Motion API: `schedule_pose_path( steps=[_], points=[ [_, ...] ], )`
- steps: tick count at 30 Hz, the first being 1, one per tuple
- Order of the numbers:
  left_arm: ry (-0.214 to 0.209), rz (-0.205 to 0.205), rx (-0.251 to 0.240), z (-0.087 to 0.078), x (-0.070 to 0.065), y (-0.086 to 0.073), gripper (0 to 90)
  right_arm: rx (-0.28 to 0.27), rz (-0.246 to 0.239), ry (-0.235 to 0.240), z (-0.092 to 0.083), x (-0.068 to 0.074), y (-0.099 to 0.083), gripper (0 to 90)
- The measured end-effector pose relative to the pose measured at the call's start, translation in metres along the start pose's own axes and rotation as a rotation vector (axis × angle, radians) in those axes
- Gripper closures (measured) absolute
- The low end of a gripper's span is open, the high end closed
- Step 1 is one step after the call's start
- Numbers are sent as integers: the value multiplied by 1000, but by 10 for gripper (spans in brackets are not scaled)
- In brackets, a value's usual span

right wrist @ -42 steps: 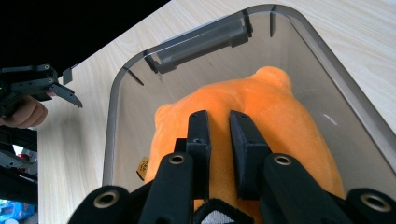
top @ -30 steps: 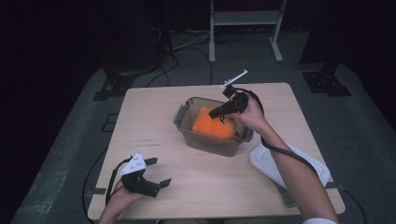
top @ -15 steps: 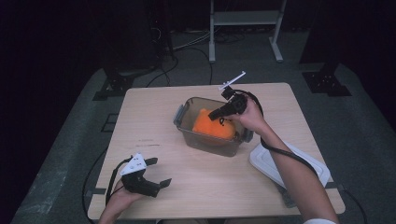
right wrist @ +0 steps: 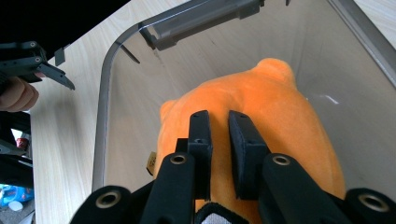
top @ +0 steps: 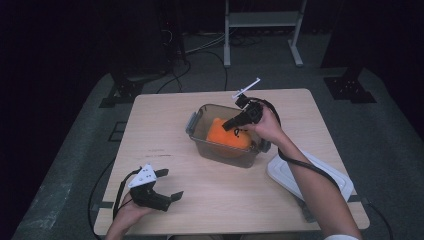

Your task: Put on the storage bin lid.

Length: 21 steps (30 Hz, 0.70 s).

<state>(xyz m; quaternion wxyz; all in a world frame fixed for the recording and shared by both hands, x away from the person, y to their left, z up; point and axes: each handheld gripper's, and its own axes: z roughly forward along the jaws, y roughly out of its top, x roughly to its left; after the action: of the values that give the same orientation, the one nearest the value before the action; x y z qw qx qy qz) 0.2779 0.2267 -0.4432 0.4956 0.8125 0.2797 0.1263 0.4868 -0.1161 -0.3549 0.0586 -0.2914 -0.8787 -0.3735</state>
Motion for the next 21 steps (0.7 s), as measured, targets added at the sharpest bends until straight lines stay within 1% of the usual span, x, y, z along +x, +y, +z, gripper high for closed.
schedule_pose_path(
  steps=[11,17,18,20,21],
  points=[
    [1,1,0,0,0,0,28,11,13,5,4,0,-2,800],
    [3,7,-1,-1,1,0,29,22,7,2,7,1,-2,804],
    [2,3,-2,-1,0,0,29,25,7,1,7,1,-2,805],
    [1,2,-1,0,0,0,29,30,6,1,7,1,-3,819],
    [1,1,-2,0,0,0,29,22,9,2,6,1,-3,840]
  ],
)
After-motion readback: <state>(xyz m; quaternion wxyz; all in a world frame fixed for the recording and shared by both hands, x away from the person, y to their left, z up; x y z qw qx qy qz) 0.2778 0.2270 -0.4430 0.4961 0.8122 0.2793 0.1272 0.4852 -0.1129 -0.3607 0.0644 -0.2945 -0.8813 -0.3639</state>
